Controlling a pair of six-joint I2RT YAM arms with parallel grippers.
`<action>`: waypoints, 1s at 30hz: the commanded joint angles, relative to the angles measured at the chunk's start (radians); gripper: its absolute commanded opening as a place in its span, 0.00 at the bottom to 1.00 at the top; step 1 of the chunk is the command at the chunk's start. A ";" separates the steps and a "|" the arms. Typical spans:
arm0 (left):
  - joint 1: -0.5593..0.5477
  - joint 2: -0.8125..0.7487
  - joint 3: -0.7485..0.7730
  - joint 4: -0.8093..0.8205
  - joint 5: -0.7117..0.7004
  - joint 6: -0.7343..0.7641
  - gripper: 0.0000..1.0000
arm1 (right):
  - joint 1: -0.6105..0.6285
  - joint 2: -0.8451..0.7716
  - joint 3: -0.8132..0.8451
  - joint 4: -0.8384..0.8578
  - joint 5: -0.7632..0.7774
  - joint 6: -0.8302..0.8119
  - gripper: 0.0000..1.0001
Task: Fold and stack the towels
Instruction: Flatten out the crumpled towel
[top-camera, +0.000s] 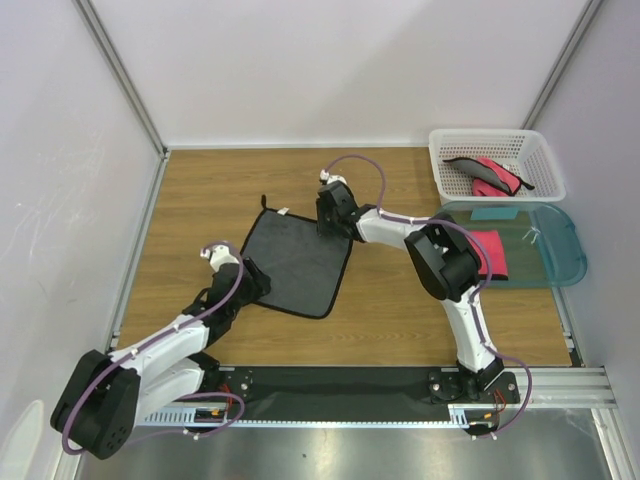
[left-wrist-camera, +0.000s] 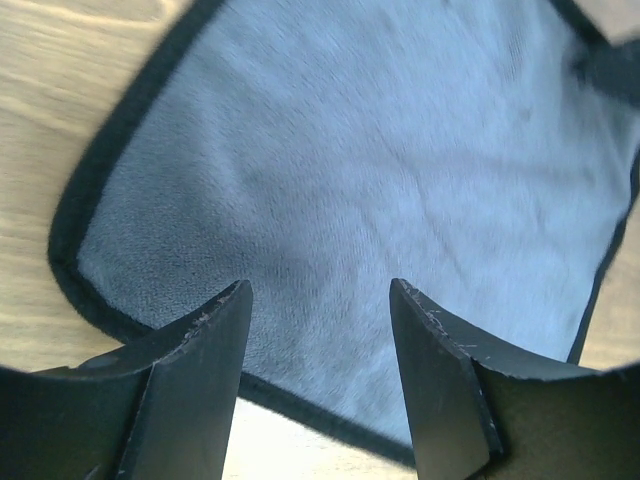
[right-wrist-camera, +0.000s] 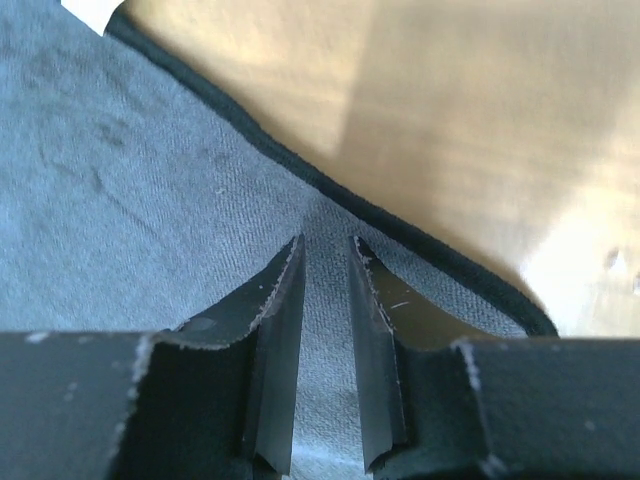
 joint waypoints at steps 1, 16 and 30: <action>-0.009 0.019 -0.013 0.076 0.065 0.059 0.64 | -0.019 0.061 0.094 -0.039 -0.008 -0.068 0.29; -0.081 0.162 0.160 0.176 0.084 0.212 0.64 | -0.030 -0.113 0.159 -0.070 -0.127 -0.168 0.36; 0.095 0.613 0.578 0.215 0.148 0.205 0.64 | 0.053 -0.377 -0.298 0.016 -0.129 -0.016 0.34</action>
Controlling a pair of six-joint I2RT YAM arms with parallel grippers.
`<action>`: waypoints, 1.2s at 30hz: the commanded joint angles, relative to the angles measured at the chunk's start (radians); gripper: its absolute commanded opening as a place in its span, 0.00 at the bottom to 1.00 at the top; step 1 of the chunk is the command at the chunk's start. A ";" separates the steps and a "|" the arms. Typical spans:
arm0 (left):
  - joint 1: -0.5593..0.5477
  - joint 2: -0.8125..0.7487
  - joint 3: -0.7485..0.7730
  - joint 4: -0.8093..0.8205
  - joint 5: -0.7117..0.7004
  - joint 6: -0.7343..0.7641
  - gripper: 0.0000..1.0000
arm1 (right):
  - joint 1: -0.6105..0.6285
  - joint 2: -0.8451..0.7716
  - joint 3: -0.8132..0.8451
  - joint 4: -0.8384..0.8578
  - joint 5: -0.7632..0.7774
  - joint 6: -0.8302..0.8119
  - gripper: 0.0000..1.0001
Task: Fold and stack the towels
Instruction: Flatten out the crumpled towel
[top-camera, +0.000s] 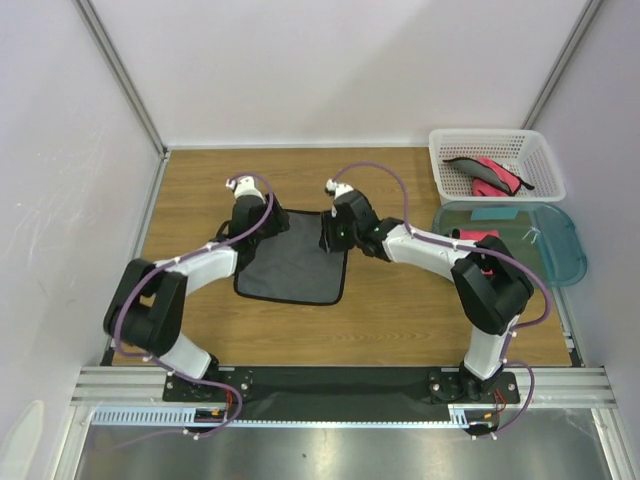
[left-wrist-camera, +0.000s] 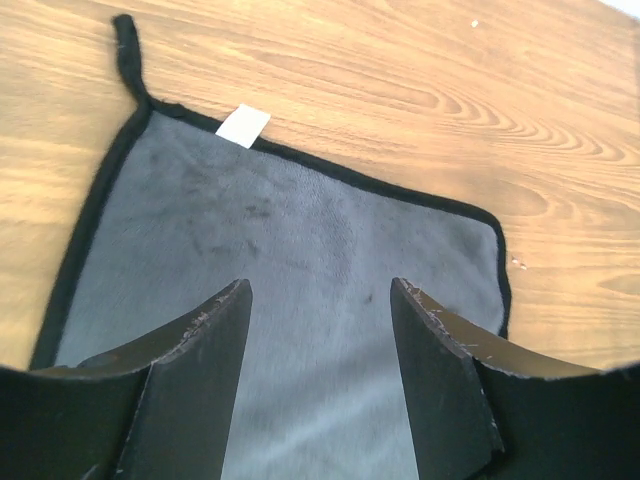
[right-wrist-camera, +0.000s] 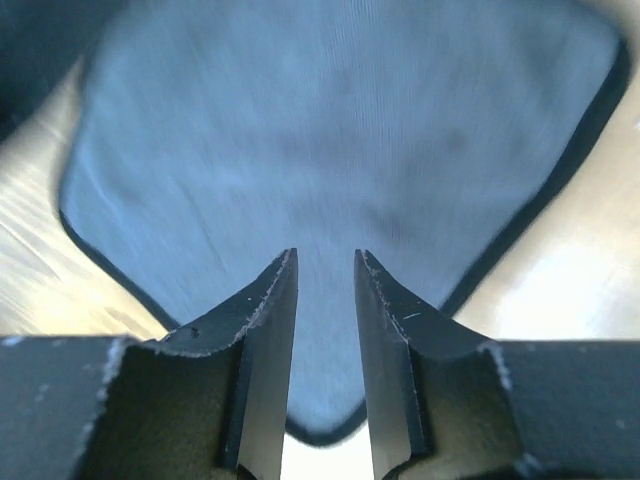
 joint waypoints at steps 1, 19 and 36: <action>0.033 0.089 0.085 0.027 0.060 -0.028 0.64 | 0.022 -0.013 -0.054 0.028 -0.001 0.052 0.34; 0.160 0.328 0.202 0.079 0.127 -0.179 0.65 | 0.086 0.052 -0.104 -0.038 -0.010 0.078 0.31; 0.177 0.385 0.181 0.129 0.087 -0.261 0.64 | 0.103 0.039 -0.165 -0.119 0.074 0.116 0.29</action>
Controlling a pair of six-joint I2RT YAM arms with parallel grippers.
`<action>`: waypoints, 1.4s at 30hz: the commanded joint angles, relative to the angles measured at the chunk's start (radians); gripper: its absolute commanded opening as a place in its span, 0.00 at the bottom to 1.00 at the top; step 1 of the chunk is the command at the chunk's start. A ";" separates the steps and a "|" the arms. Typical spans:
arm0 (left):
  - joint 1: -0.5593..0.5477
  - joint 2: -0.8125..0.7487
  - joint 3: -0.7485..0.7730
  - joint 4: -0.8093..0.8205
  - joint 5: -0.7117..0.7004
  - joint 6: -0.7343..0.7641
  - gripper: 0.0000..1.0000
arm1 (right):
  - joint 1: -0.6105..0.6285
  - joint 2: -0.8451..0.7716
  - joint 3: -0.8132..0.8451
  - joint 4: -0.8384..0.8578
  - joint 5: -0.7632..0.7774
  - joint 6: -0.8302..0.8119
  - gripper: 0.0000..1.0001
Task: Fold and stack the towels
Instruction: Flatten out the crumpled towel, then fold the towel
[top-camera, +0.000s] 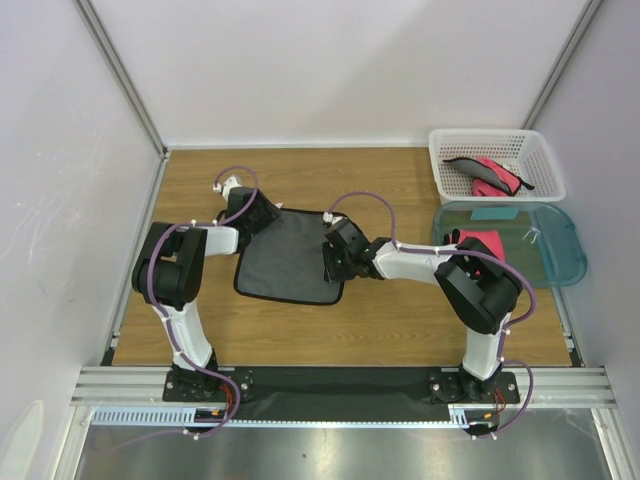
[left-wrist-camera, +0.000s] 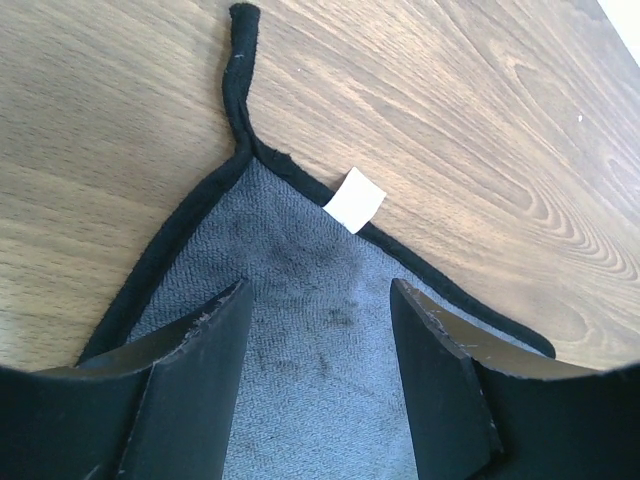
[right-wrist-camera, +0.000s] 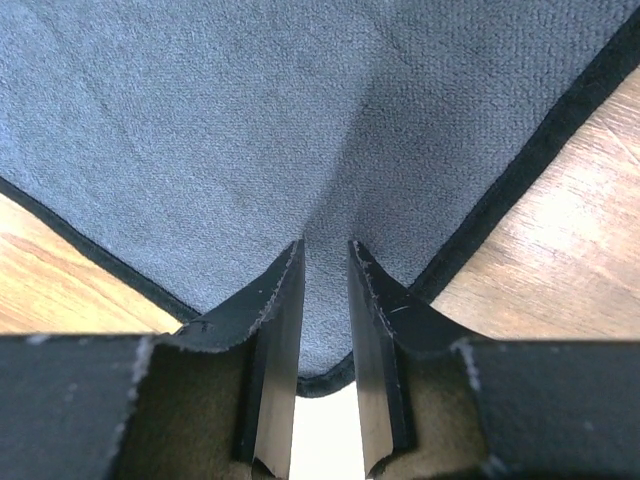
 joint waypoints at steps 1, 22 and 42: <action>0.008 0.011 0.003 0.048 -0.026 -0.032 0.64 | 0.006 -0.013 -0.030 -0.072 0.055 0.007 0.29; -0.076 -0.175 -0.043 0.062 -0.007 0.190 0.65 | -0.027 -0.073 0.070 -0.084 -0.013 -0.059 0.33; -0.122 -0.907 -0.532 -0.326 -0.144 0.071 0.75 | -0.356 0.113 0.348 0.014 -0.106 -0.160 0.57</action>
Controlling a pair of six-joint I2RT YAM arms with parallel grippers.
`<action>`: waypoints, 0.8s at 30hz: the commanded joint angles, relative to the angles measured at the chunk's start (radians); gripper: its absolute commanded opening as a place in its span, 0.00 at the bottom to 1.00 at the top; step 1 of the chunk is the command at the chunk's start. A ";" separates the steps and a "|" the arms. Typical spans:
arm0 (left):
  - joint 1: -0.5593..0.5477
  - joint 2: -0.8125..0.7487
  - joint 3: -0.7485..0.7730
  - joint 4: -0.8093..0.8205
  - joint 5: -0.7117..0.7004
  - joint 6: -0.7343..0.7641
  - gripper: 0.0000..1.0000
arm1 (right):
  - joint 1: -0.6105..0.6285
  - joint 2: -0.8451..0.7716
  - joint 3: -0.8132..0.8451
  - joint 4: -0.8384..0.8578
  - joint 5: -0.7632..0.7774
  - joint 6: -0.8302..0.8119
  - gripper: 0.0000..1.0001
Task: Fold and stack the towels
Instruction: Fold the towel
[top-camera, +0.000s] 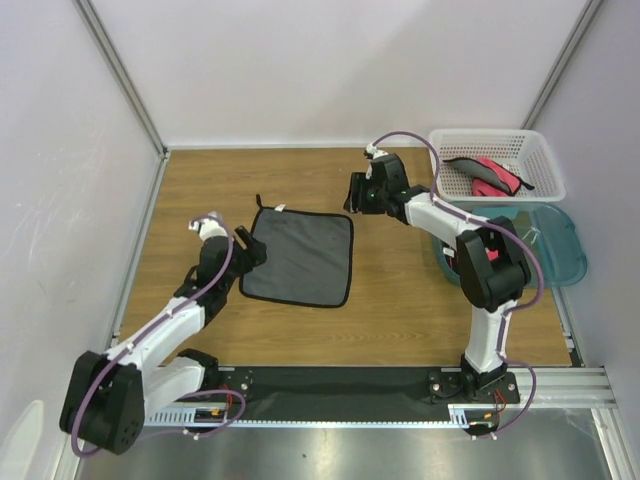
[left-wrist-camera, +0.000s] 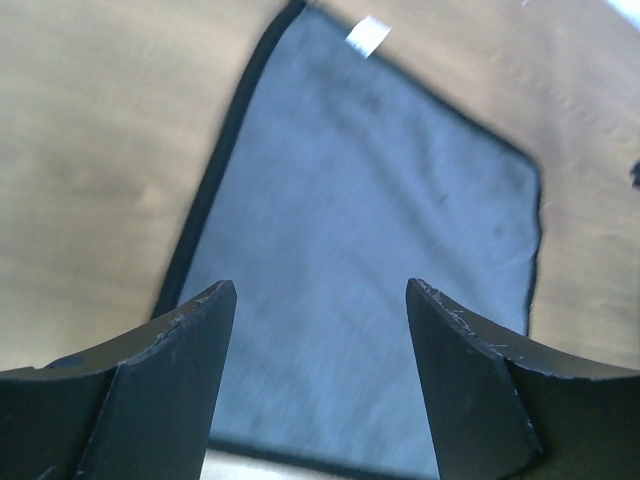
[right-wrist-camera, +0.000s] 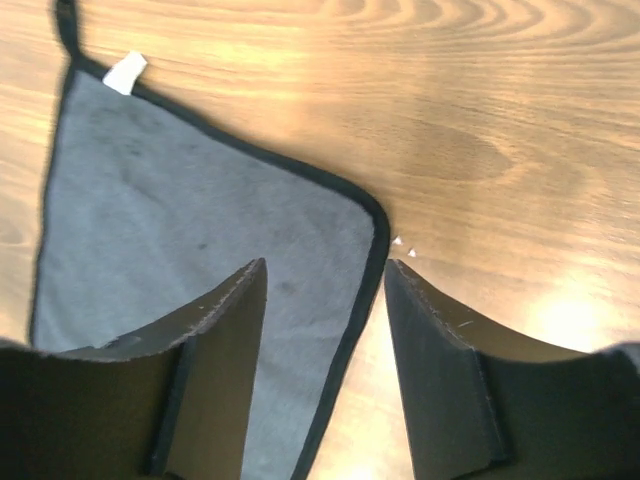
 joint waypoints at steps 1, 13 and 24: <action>-0.005 -0.084 -0.050 -0.101 -0.011 -0.064 0.75 | 0.001 0.068 0.064 -0.002 0.013 -0.038 0.55; 0.006 -0.201 -0.194 -0.252 -0.041 -0.187 0.69 | 0.034 0.047 -0.003 -0.006 -0.004 -0.001 0.54; 0.055 -0.212 -0.220 -0.221 -0.061 -0.199 0.61 | 0.042 0.044 -0.022 -0.001 -0.028 0.006 0.51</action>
